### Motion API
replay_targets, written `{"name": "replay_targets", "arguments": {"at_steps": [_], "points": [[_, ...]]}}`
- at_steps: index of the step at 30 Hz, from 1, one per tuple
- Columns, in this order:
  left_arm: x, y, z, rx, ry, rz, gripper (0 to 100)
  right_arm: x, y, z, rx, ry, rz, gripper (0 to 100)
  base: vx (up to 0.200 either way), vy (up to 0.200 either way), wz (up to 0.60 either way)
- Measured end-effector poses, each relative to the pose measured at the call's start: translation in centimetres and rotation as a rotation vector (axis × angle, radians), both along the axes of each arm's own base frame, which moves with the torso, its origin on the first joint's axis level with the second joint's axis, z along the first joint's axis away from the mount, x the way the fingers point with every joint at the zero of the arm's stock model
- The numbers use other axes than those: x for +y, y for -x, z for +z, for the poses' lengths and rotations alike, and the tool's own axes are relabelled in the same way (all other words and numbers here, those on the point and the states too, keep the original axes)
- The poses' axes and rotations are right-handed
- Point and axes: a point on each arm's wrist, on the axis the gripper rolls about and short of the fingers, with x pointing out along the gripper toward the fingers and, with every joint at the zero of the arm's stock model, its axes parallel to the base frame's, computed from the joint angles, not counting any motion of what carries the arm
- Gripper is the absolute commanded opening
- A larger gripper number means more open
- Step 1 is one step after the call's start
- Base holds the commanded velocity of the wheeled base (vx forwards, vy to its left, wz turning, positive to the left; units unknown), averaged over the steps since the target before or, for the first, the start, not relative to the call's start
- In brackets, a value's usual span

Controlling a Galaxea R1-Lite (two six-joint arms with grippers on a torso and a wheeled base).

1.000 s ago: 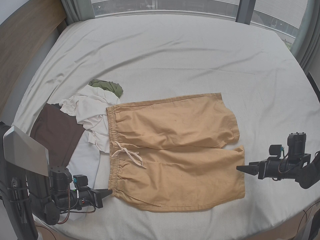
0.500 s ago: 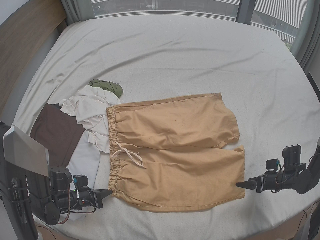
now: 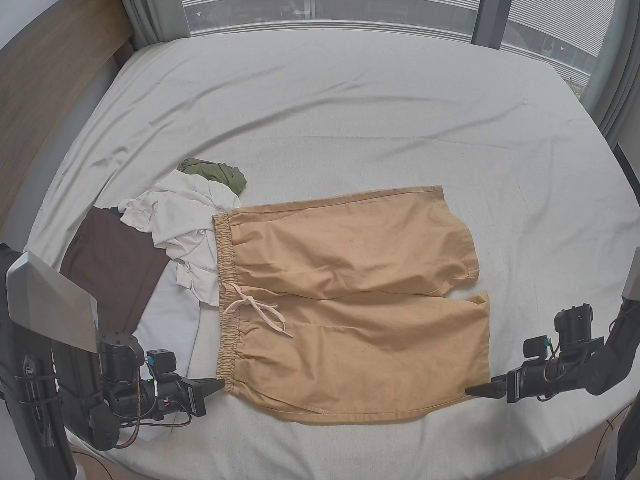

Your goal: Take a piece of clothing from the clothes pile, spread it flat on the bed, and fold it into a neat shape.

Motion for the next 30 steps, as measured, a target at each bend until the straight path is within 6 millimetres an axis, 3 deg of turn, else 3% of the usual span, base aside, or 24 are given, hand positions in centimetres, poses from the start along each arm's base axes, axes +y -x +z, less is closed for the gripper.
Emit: {"name": "replay_targets", "arguments": {"at_steps": [15,16,30], "points": [[0.0,-0.1,0.0,-0.003,-0.001,0.003,0,0.3,-0.3,-1.2,0.015,0.002,0.018,100,0.000,0.000,0.00],[0.0,-0.1,0.0,-0.003,-0.001,0.002,0,0.4,-0.3,-1.3,0.012,0.002,0.019,0,0.000,0.000,0.00],[0.0,-0.2,0.0,-0.008,0.002,0.002,0,0.4,-0.5,-1.8,0.014,-0.004,0.022,0,0.000,0.000,0.00]]}}
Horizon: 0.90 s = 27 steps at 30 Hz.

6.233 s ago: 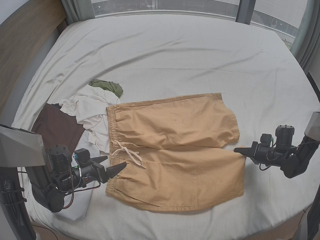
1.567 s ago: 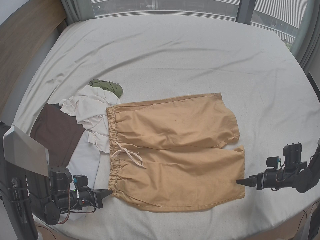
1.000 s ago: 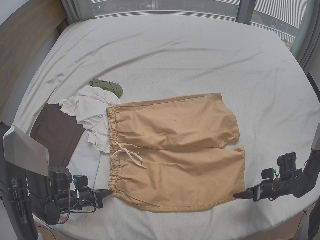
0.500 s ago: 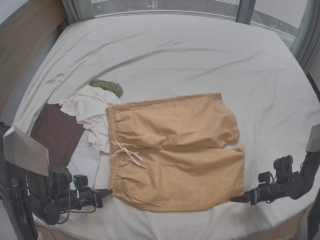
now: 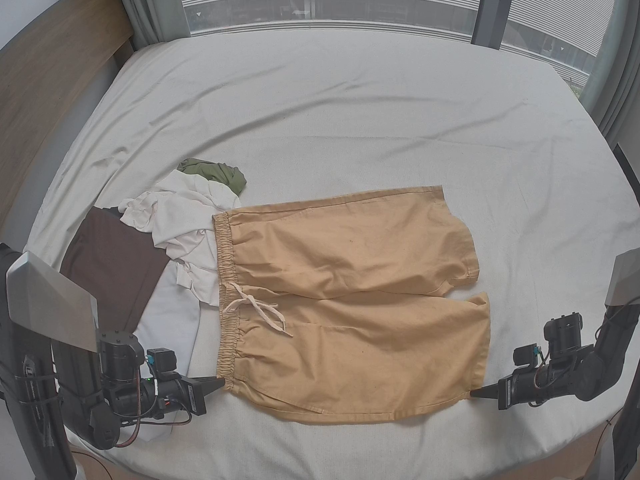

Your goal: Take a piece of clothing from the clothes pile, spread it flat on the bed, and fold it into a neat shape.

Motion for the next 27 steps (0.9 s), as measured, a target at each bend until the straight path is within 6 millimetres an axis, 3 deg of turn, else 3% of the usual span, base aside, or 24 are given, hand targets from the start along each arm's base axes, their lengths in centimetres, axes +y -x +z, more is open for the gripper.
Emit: {"name": "replay_targets", "arguments": {"at_steps": [27], "points": [[1.4,1.9,-0.2,0.042,-0.039,-0.043,0,0.6,2.2,2.4,0.027,0.017,0.057,0,0.000,0.000,0.00]]}}
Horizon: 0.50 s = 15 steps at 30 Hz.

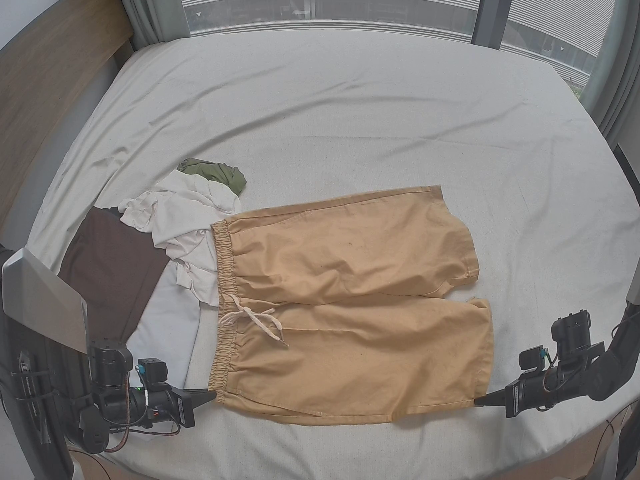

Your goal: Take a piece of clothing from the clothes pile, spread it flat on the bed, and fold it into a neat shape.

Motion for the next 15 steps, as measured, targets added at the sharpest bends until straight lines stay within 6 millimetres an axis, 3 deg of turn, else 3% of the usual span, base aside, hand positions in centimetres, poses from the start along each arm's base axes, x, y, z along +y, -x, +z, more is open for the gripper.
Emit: {"name": "replay_targets", "arguments": {"at_steps": [15], "points": [[0.72,0.70,-0.85,0.051,-0.076,-0.041,0,0.07,0.69,-0.11,0.017,0.011,0.022,0,0.000,0.000,0.00]]}}
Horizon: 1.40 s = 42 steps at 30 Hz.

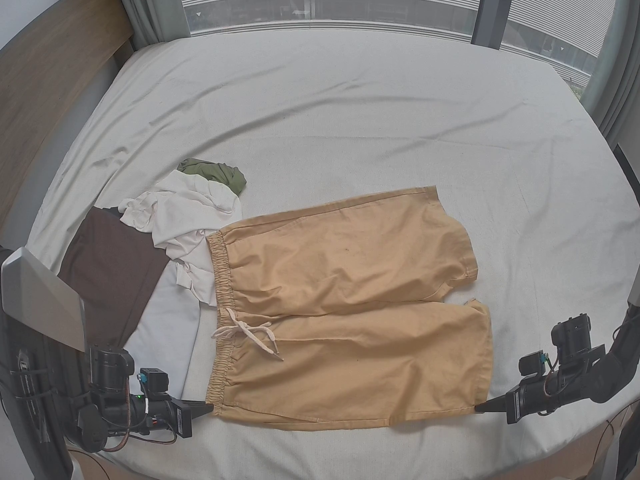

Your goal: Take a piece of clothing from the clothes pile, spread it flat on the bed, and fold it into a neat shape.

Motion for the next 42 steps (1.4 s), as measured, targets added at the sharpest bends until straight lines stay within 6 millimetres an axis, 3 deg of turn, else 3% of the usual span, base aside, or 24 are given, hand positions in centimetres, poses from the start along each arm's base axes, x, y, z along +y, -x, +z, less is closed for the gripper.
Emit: {"name": "replay_targets", "arguments": {"at_steps": [15,19,29,42], "points": [[0.3,0.0,0.0,-0.005,-0.002,0.004,0,0.1,1.0,-0.3,0.022,0.015,0.032,0,0.000,0.000,0.00],[0.2,-0.5,0.6,-0.073,0.024,-0.007,0,0.1,1.0,-0.1,0.008,0.014,0.034,0,0.000,0.000,0.00],[-0.7,-1.5,1.5,-0.116,0.118,-0.004,0,0.3,0.1,3.0,-0.140,-0.102,0.069,0,0.000,0.000,0.00],[-1.9,-3.4,4.7,-0.217,0.242,0.031,0,0.1,-2.1,6.2,-0.278,-0.171,0.028,0,0.000,0.000,0.00]]}}
